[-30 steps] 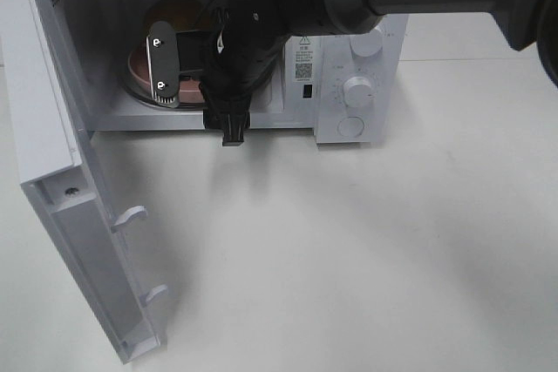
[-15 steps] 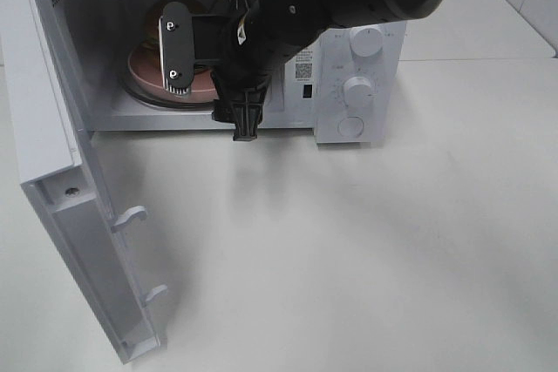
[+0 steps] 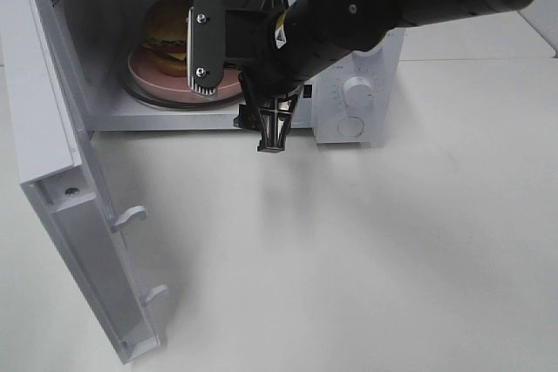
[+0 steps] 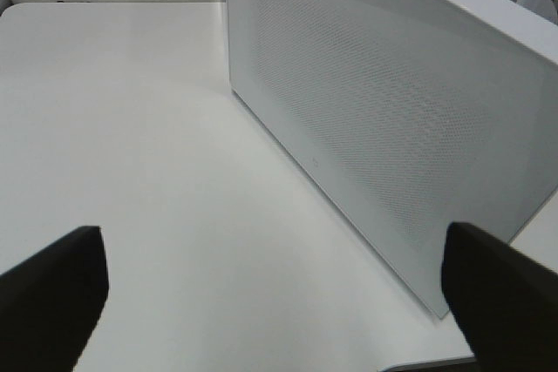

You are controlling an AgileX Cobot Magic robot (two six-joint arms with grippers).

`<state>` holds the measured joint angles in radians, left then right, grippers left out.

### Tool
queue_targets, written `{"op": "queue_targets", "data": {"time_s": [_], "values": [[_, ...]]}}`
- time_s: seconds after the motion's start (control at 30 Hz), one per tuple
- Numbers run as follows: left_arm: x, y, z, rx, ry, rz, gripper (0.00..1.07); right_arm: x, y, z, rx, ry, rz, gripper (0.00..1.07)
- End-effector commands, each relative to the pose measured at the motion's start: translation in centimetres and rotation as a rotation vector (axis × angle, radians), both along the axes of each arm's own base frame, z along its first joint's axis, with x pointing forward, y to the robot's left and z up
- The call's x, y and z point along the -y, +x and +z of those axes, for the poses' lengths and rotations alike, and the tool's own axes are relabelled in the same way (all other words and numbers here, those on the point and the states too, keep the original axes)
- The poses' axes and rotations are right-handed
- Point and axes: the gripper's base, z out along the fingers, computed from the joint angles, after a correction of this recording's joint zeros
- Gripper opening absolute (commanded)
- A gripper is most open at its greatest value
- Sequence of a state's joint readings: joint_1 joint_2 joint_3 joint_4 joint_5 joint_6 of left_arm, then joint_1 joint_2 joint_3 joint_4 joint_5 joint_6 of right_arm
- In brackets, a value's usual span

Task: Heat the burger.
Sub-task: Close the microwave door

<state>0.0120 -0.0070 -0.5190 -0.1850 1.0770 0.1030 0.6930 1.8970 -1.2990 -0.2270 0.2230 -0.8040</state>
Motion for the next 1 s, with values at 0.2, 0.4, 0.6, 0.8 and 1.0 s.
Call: {"op": "queue_targets", "data": {"time_s": [0.2, 0.4, 0.6, 0.8, 1.0], "values": [[0.0, -0.2, 0.0, 0.021, -0.003, -0.005, 0.95, 2.5, -2.8, 0.9, -0.076, 0.092, -0.132, 0.76], [0.0, -0.2, 0.0, 0.021, -0.003, -0.005, 0.95, 4.2, -4.9, 0.9, -0.134, 0.134, -0.214, 0.76], [0.0, -0.2, 0.0, 0.021, -0.003, -0.005, 0.95, 5.9, -7.0, 1.3, -0.196, 0.222, -0.334, 0.76], [0.0, -0.2, 0.0, 0.021, -0.003, -0.005, 0.95, 7.8, -9.3, 1.8, -0.262, 0.333, -0.476, 0.76], [0.0, -0.2, 0.0, 0.021, -0.003, -0.005, 0.95, 9.5, -11.3, 2.1, -0.325, 0.423, -0.606, 0.76]]}}
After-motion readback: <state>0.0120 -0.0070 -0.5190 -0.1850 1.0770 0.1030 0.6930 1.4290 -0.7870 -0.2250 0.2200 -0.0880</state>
